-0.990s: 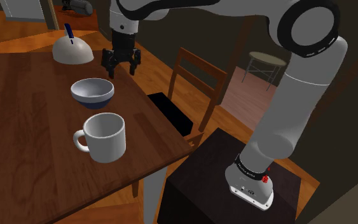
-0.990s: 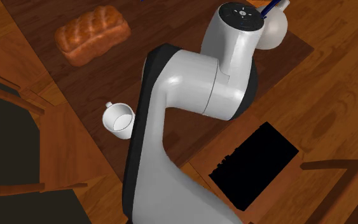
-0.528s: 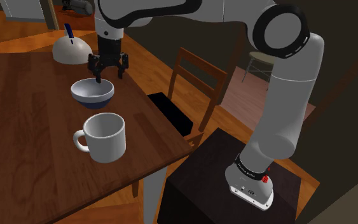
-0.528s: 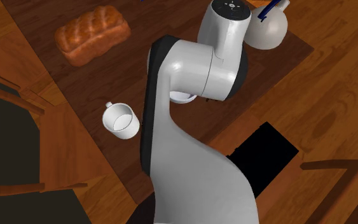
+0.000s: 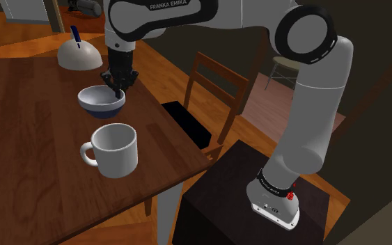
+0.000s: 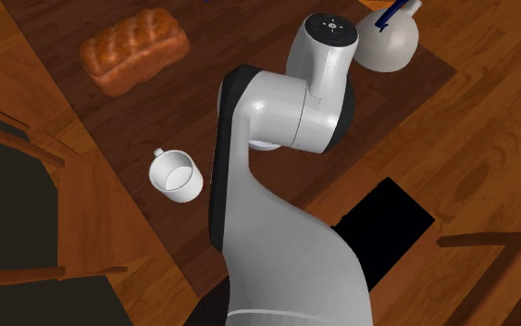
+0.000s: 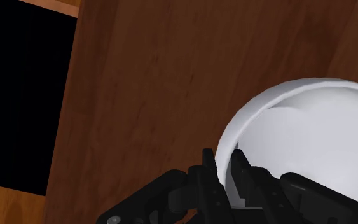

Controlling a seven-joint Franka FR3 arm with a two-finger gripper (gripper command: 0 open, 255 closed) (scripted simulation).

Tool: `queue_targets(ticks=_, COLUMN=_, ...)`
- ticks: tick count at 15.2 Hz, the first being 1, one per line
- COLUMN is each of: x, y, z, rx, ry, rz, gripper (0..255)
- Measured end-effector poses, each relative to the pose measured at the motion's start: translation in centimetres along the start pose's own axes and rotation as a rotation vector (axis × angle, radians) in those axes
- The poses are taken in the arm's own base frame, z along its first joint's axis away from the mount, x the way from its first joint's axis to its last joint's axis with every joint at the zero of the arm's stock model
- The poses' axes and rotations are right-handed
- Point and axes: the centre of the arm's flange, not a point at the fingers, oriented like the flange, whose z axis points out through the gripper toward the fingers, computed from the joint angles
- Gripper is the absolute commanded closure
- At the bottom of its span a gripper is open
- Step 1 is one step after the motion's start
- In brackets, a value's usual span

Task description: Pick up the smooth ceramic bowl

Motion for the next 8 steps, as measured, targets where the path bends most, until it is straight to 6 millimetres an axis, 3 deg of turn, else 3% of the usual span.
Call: queue_targets(ticks=8, x=-0.02, y=-0.04, z=-0.32, rx=0.000, ry=0.001, rz=0.000, gripper=255)
